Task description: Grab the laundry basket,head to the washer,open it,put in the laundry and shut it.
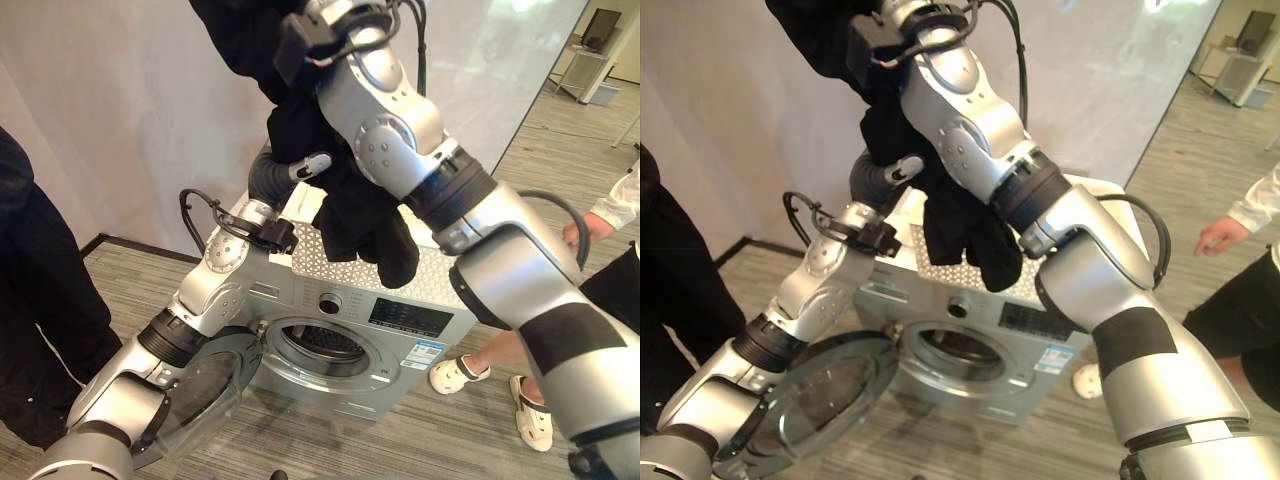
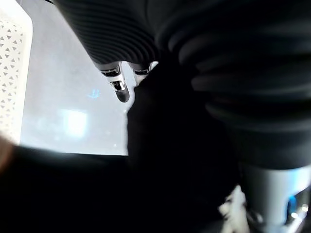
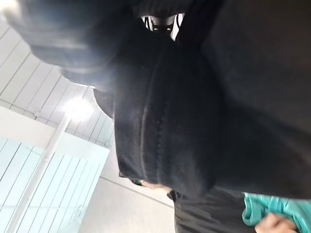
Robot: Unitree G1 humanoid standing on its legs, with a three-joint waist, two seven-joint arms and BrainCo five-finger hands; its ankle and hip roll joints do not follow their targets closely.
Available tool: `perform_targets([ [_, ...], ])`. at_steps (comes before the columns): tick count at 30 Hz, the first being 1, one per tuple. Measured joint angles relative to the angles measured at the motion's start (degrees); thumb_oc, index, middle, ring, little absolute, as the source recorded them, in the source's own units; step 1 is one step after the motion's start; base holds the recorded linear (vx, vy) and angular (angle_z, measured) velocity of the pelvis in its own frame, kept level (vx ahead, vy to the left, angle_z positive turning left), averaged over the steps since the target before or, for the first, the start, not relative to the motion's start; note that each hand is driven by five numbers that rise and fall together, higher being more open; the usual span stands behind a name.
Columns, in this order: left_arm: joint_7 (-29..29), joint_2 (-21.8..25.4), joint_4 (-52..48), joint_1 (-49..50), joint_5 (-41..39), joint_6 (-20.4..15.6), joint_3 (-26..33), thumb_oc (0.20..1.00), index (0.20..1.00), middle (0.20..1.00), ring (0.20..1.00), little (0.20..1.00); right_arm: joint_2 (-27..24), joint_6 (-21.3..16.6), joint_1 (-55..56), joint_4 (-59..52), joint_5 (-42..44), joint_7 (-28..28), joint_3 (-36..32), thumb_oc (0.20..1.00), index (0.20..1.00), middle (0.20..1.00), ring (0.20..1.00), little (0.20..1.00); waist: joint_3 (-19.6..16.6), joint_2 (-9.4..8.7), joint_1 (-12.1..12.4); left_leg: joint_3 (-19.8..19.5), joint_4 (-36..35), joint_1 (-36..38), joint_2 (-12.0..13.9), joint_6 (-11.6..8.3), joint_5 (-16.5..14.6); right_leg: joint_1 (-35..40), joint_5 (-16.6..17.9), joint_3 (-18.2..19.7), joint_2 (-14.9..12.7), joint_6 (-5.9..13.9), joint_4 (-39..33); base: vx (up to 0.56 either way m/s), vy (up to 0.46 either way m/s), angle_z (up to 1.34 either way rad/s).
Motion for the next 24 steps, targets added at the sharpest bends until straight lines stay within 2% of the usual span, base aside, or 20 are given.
perform_targets([
  [7, 0.99, -1.98, -1.73, 2.36, -1.74, -0.36, 4.09, 1.0, 1.0, 1.0, 1.0, 1.0, -7.65, 0.35, 8.02, -10.91, -0.5, 0.66, -0.32, 0.2, 0.2, 0.2, 0.2, 0.2, 0.1, 0.14, -1.43, 0.26, -0.01, -0.02, 0.05, 0.01, 0.0, -0.17, 0.0, 0.32, 0.01, 0.0, 0.0, 0.0, -0.002, -0.01],
  [8, 1.08, -2.46, -2.18, 2.44, -1.81, -0.61, 4.15, 1.0, 1.0, 1.0, 1.0, 1.0, -9.91, 0.54, 10.29, -13.23, -0.77, 1.57, -0.38, 0.2, 0.2, 0.2, 0.2, 0.2, 0.11, 0.16, -1.44, 0.33, -0.01, -0.03, 0.09, 0.02, 0.0, -0.22, 0.01, 0.44, 0.03, -0.01, 0.0, -0.01, -0.007, -0.05],
  [13, 1.14, -4.59, -2.91, 2.89, -2.06, -1.36, 4.48, 1.0, 1.0, 1.0, 1.0, 1.0, -13.74, 1.71, 15.35, -15.19, -1.54, 3.02, -1.16, 0.2, 0.2, 0.2, 0.2, 0.2, 0.75, 1.11, -1.49, 1.26, -0.01, 0.01, 0.4, 0.02, 0.01, -0.5, 0.24, 1.27, 0.17, -0.14, 0.0, -0.01, -0.006, -0.09],
  [19, 0.71, -5.36, -2.92, 2.89, -2.18, -1.28, 4.0, 1.0, 1.0, 1.0, 1.0, 1.0, -14.02, 1.86, 15.22, -14.12, -1.58, 3.7, -1.16, 0.2, 0.2, 0.2, 0.2, 0.2, 1.13, 1.67, -1.53, 1.43, -0.01, 0.06, 0.69, 0.02, 0.01, -0.54, 0.28, 1.44, 0.44, -0.22, 0.0, 0.0, -0.004, -0.02],
  [24, 0.21, -6.3, -2.92, 3.16, -2.28, -1.18, 3.64, 1.0, 1.0, 1.0, 1.0, 1.0, -10.69, 1.86, 12.3, -6.51, -1.63, 2.91, -1.21, 0.2, 0.2, 0.2, 0.2, 0.2, 1.22, 1.79, -1.18, 1.42, -0.01, 0.02, 0.64, 0.02, 0.0, -0.55, 0.27, 1.44, 0.37, -0.21, -0.01, 0.0, 0.0, 0.0],
])
